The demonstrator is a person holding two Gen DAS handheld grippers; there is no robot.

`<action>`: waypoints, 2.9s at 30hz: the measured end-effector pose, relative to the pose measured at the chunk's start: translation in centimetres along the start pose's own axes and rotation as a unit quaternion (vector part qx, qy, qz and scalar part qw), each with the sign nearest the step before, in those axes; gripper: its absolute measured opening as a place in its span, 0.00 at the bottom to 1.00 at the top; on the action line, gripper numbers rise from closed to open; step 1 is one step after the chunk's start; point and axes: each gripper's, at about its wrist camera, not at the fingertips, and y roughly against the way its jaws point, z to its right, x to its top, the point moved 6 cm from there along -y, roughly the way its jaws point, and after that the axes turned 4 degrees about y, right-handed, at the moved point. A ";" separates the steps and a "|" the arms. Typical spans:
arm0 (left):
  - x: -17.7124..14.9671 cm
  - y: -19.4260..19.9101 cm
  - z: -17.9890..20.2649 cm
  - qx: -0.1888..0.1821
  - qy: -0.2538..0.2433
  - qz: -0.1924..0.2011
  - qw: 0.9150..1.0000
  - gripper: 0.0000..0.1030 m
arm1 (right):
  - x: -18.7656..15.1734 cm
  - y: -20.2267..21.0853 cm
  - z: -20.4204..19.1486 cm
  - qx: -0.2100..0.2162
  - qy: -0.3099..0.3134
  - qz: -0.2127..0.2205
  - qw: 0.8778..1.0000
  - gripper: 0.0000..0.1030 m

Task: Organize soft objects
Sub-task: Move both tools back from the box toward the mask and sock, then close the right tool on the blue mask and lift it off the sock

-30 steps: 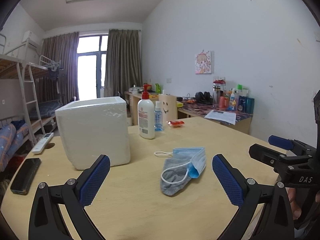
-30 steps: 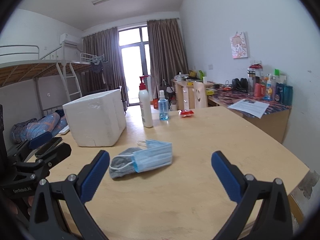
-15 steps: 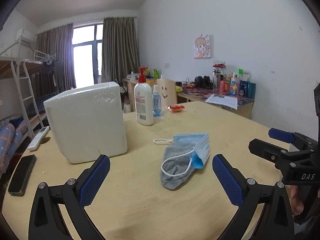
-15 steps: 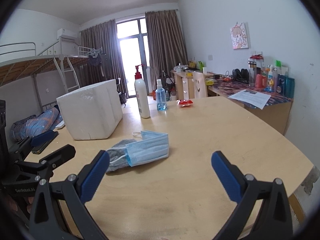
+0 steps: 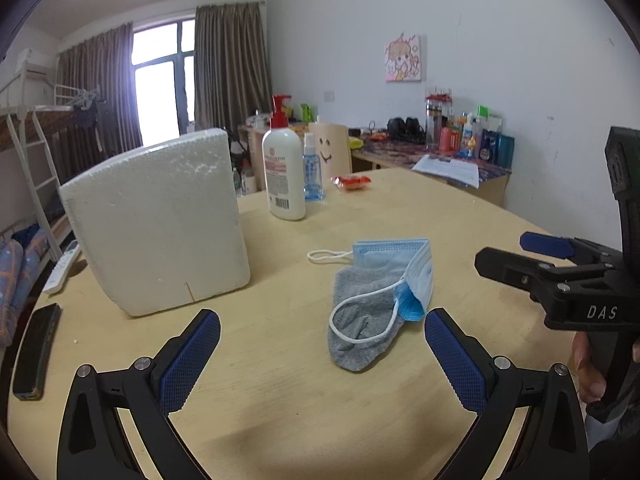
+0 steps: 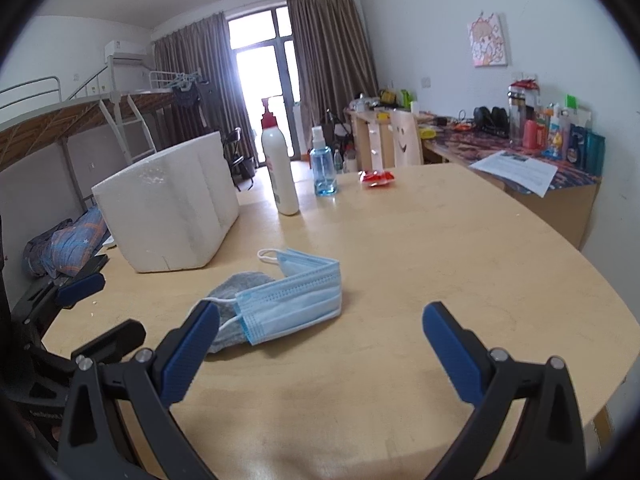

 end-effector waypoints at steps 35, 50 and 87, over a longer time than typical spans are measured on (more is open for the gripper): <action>1.3 -4.4 -2.0 0.011 0.023 -0.050 0.998 0.99 | 1.0 -8.1 1.2 0.025 -0.008 -0.164 0.986 0.76; 1.5 -4.3 -1.9 0.017 0.024 -0.048 0.998 0.99 | 0.1 -9.0 1.4 0.022 0.011 -0.195 0.981 0.48; 0.9 -7.4 3.2 -0.031 0.016 -0.102 0.994 0.99 | 0.7 -2.1 9.2 -0.005 -0.072 -0.108 0.991 0.22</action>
